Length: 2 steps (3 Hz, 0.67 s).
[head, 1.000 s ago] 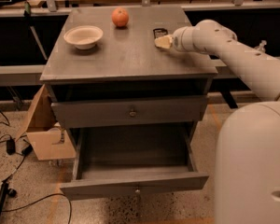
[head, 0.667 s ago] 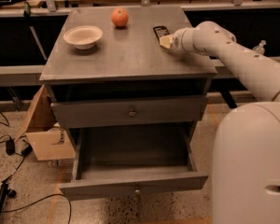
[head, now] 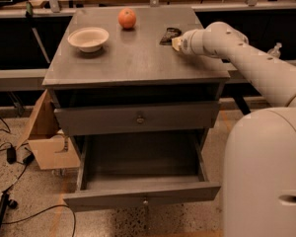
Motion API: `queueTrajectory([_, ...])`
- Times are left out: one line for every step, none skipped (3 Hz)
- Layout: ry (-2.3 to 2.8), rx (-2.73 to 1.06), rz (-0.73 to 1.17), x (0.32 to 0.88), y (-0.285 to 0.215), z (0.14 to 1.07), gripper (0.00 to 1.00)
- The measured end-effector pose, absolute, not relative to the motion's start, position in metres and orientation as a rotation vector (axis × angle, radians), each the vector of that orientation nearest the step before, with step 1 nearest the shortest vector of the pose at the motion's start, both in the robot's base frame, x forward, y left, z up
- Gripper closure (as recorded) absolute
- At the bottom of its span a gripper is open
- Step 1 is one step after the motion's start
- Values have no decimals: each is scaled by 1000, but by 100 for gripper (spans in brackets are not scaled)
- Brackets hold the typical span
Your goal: Place rxbar chocolate into middle drawer
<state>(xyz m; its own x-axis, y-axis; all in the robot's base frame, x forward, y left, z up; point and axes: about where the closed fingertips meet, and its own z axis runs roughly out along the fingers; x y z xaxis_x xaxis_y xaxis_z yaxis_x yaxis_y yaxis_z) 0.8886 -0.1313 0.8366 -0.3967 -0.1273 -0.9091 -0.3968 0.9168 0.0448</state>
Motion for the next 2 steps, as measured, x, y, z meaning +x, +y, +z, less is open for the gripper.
queueTrajectory([1975, -379, 306, 889, -131, 837, 100])
queueTrajectory([1975, -380, 306, 888, -131, 837, 100])
